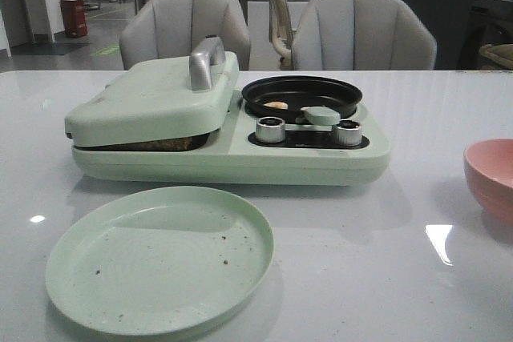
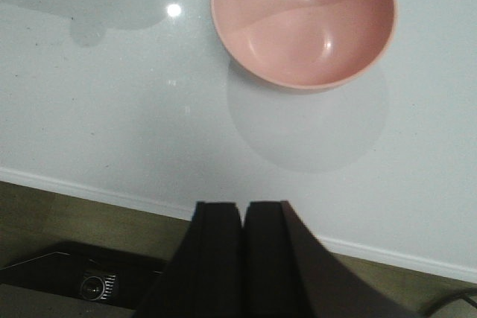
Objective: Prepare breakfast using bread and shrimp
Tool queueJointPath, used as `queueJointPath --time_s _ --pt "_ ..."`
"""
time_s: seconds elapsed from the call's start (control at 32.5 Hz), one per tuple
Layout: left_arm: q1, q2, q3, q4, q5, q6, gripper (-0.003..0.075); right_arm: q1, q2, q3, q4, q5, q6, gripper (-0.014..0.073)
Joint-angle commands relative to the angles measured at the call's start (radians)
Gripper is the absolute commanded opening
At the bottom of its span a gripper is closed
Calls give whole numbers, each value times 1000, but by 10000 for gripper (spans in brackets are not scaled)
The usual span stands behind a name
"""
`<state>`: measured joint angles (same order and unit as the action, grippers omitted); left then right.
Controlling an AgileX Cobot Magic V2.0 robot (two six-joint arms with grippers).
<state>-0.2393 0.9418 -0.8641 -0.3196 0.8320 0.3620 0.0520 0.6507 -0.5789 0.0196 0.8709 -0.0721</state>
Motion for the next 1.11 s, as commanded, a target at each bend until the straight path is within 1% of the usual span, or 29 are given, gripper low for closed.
queueJointPath --time_s 0.0,0.09,0.71,0.77,0.83,0.92,1.08 --pt "17 -15 -25 153 -76 -220 101 1 -3 -25 5 -64 -2 45" --pt "18 -15 -25 186 -73 -234 101 1 -3 -25 5 -63 -2 45" --pt "18 -15 -25 187 -85 -234 101 1 -3 -25 5 -63 -2 45" --pt "15 -28 -25 213 -90 -234 101 1 -3 -25 5 -63 -2 45" --pt "18 -60 -14 287 -132 -233 101 1 -3 -25 5 -62 -2 45" --pt "29 -126 33 342 -196 -233 101 1 -3 -25 5 -62 -2 45" --pt "76 -281 167 356 -352 -233 101 1 -3 -25 5 -62 -2 45"
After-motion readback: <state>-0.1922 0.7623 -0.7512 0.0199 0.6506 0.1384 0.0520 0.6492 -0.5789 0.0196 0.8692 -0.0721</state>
